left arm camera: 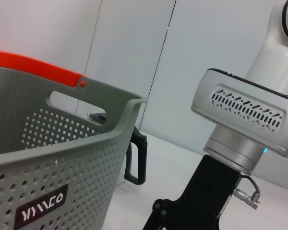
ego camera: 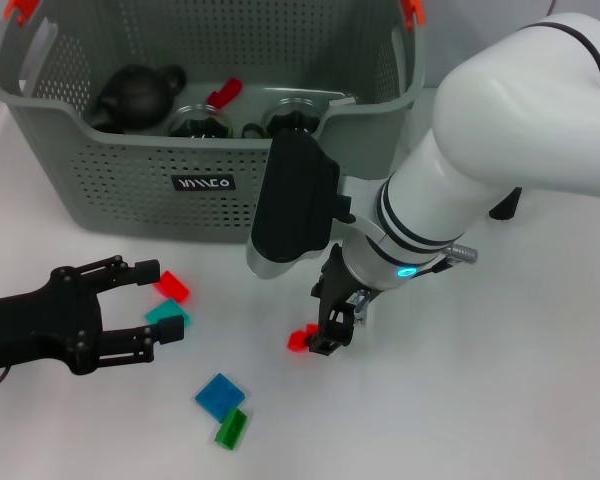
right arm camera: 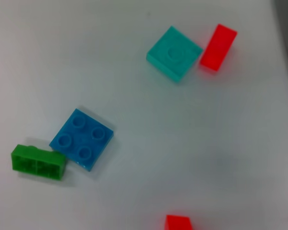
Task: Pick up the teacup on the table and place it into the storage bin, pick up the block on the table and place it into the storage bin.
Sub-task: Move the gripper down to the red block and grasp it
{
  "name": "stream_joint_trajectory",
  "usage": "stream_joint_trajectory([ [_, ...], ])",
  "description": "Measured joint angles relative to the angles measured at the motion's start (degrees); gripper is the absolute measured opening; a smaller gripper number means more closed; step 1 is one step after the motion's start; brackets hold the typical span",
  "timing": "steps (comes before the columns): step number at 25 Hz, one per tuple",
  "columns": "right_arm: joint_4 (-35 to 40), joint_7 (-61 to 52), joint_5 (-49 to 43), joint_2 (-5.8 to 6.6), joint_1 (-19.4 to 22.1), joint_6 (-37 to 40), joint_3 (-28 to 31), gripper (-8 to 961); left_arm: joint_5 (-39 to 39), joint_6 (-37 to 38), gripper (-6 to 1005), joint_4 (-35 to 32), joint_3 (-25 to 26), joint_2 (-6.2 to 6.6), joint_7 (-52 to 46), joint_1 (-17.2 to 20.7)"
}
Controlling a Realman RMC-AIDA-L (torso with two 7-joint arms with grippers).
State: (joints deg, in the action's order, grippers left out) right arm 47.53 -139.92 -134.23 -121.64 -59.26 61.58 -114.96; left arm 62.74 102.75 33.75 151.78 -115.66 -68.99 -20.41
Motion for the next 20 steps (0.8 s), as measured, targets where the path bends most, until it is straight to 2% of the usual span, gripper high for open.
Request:
stream_joint_trajectory([
  [9,0.01,0.00,0.76,0.07,0.07,-2.29,-0.28,639,0.02,0.03,854,0.00,0.03,0.00,-0.06,-0.23],
  [20,0.83,0.00,0.82,0.52,0.48,-1.20,0.13,639,-0.07,0.00,855,0.00,0.18,0.00,-0.17,-0.25],
])
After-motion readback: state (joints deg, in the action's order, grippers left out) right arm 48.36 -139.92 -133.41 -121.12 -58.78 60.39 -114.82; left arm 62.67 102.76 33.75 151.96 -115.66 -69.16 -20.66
